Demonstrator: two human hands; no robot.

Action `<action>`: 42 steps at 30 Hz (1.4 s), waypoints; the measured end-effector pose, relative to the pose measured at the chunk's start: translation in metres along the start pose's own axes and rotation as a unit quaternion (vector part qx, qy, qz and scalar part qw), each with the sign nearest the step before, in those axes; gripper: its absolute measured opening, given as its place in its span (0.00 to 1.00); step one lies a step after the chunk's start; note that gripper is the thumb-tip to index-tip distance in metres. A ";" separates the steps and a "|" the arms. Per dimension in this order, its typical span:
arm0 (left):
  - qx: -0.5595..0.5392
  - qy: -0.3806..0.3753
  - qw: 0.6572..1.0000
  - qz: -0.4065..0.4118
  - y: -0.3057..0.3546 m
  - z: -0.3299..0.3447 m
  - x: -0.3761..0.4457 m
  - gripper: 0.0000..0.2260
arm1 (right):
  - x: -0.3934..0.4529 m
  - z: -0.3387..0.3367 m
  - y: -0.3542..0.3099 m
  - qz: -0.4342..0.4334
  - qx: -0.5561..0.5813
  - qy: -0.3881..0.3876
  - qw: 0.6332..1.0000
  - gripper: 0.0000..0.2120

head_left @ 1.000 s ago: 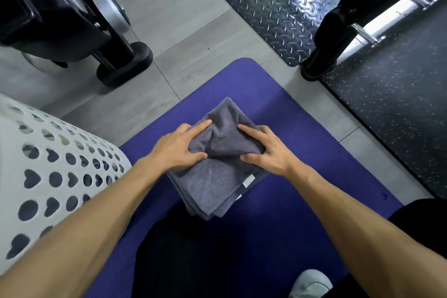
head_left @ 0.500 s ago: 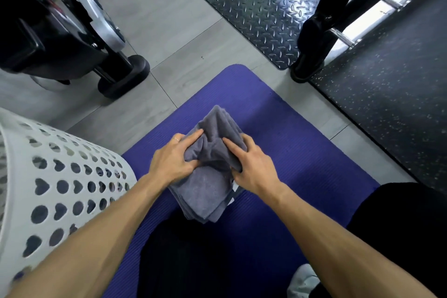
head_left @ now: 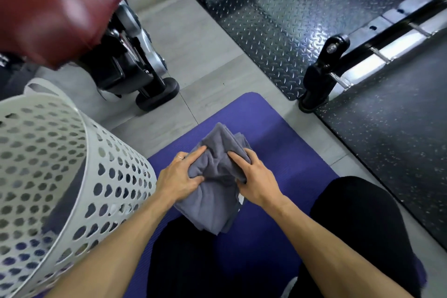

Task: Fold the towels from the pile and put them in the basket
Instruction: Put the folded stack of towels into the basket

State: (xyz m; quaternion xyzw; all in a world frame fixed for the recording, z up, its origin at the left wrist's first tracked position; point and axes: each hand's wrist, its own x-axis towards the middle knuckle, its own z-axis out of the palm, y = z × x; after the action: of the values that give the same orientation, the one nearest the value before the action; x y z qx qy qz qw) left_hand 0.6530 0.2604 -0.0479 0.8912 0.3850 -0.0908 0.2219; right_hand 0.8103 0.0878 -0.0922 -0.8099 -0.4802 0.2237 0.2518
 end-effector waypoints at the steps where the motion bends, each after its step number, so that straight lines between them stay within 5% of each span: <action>1: 0.005 -0.008 1.000 0.003 0.003 0.002 0.002 0.36 | 0.001 0.001 0.005 0.008 0.000 -0.011 1.000 0.35; 13: 0.084 -0.039 0.993 0.070 -0.011 0.039 0.008 0.37 | 0.029 0.008 0.047 -0.017 0.084 -0.116 0.990 0.30; 24: 0.019 -0.015 0.998 0.061 -0.047 0.062 0.015 0.36 | 0.049 0.033 0.048 -0.037 0.088 -0.127 0.987 0.30; 35: -0.060 -0.103 0.993 0.023 -0.065 0.058 0.038 0.39 | 0.066 0.034 0.055 0.000 0.095 -0.194 0.976 0.35; 42: -0.067 -0.113 0.991 -0.005 -0.063 0.052 0.044 0.39 | 0.065 0.031 0.035 0.017 0.053 -0.143 0.988 0.31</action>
State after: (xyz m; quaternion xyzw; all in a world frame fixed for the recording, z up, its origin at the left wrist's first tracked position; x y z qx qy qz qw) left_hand 0.6383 0.3028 -0.1289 0.8566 0.3668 -0.1659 0.3228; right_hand 0.8428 0.1374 -0.1459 -0.7631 -0.4848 0.3665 0.2197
